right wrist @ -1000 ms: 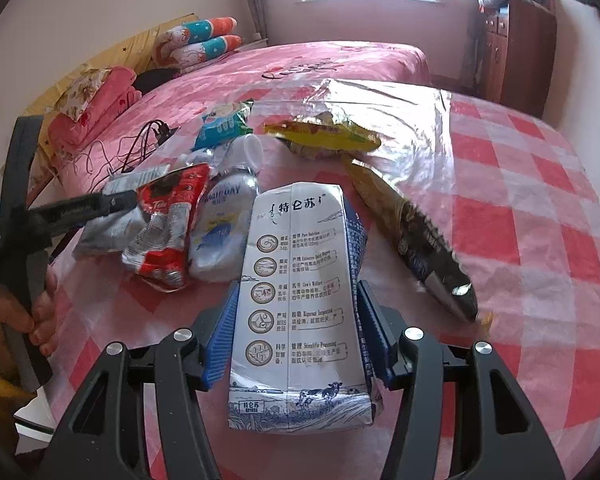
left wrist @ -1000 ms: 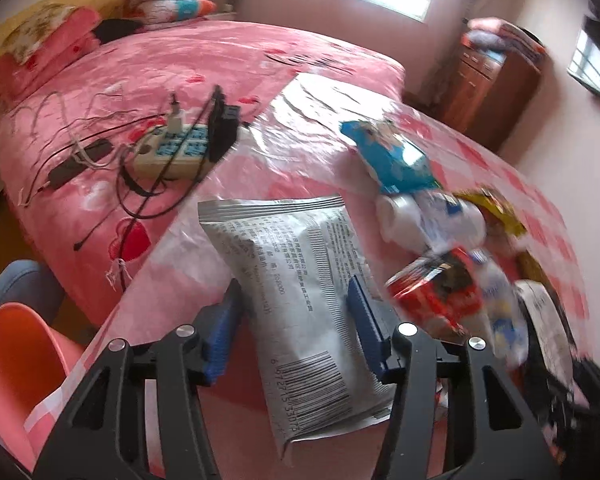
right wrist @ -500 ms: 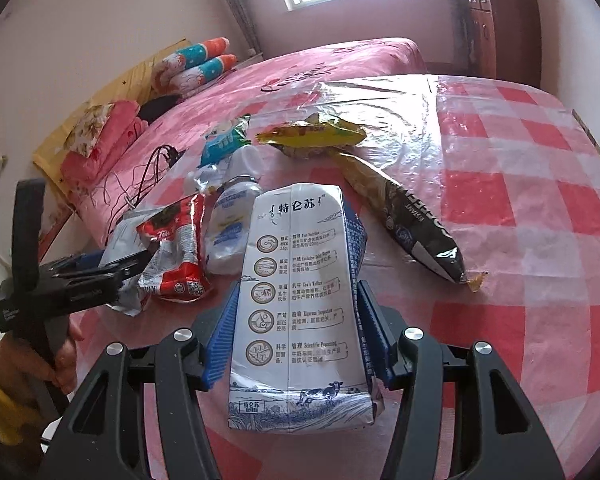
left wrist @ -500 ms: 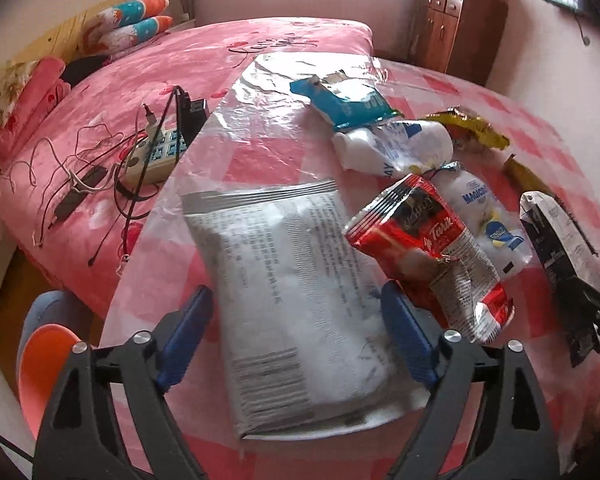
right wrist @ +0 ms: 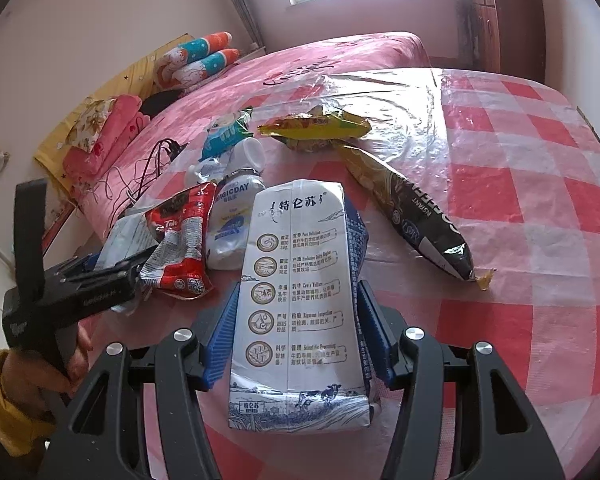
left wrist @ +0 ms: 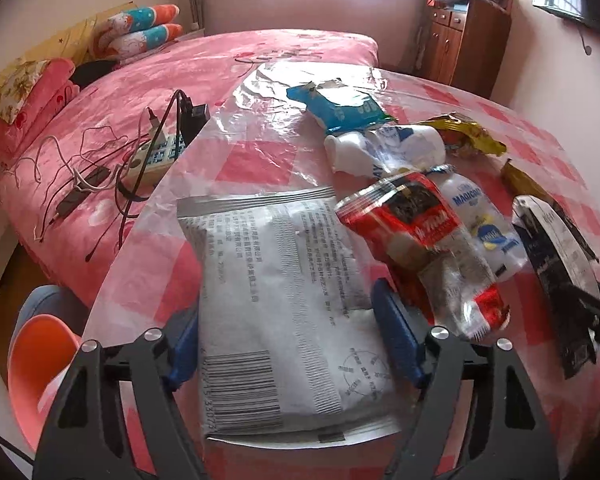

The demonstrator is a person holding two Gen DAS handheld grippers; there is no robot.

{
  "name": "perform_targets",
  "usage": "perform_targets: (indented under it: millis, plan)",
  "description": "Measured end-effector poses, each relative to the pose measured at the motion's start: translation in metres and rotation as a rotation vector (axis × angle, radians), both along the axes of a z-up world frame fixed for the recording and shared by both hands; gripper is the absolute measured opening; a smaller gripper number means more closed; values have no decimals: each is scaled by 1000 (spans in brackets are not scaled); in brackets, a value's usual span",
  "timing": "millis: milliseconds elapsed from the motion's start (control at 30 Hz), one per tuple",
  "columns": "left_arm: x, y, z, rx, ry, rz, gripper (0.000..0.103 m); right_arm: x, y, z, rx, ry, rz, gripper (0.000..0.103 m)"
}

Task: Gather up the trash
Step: 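Lift the white bag and milk carton off the table with both tools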

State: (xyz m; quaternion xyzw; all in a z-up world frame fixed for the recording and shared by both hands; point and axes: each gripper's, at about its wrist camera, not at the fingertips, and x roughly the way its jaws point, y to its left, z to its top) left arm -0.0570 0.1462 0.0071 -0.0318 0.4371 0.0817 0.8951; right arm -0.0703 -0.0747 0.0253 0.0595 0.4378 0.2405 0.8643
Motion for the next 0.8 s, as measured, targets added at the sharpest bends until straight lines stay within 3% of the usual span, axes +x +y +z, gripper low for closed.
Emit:
perform_targets:
  millis: [200,333,433,500,800]
  plan:
    - [-21,3,3,-51,-21,8,66,0,6,-1,-8,-3,23,66]
    - [-34,13,10,-126,-41,16,52,-1,8,0,-15,-4,24,67]
    - [-40,16,11,-141,-38,7,51,-2,11,0,-23,-5,36,71]
    - [-44,15,9,-143,-37,-12,51,-2,14,0,-30,-8,48,80]
    - [-66,12,7,-183,-18,-121,54,-3,19,-1,-46,-10,65,87]
